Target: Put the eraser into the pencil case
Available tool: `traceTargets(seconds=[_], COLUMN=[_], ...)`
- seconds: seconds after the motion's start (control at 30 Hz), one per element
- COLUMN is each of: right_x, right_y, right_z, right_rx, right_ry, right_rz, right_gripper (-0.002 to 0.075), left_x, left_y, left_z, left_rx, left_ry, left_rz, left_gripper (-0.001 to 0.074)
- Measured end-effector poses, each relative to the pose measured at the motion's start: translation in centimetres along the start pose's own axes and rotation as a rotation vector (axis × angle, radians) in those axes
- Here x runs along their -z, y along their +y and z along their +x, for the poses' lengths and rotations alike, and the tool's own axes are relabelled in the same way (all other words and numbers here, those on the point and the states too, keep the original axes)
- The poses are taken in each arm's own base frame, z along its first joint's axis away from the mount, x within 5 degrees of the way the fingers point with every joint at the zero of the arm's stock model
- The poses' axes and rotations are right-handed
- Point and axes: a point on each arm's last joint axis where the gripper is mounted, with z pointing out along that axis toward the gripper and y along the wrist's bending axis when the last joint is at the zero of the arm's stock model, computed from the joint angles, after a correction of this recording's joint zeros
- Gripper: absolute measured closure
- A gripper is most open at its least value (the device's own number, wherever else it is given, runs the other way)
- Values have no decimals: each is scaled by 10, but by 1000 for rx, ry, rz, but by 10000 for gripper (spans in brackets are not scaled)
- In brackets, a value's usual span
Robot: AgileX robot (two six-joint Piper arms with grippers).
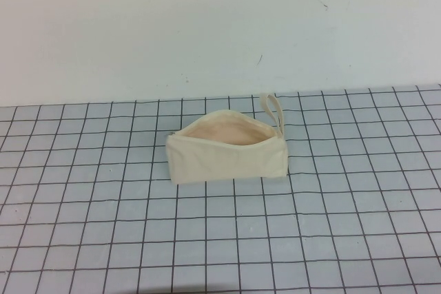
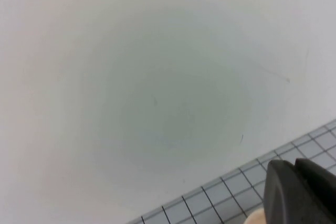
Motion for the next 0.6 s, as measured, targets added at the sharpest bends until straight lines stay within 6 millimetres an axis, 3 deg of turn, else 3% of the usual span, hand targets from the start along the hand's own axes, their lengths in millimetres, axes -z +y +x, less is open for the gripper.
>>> traceTargets(seconds=[0.43,0.53,0.6], right_x=[0,0,0], right_y=[0,0,0], right_z=[0,0,0], right_rx=[0,0,0], right_ry=[0,0,0], right_rz=[0,0,0], right_gripper=[727,727,727], left_x=[77,91,96], left_y=[18,27,32], left_z=[0,25,54], left_rx=[61,89,114], left_ry=[-135,-111,-86], left_rz=[1,-70,-142], left_gripper=[736,736,736])
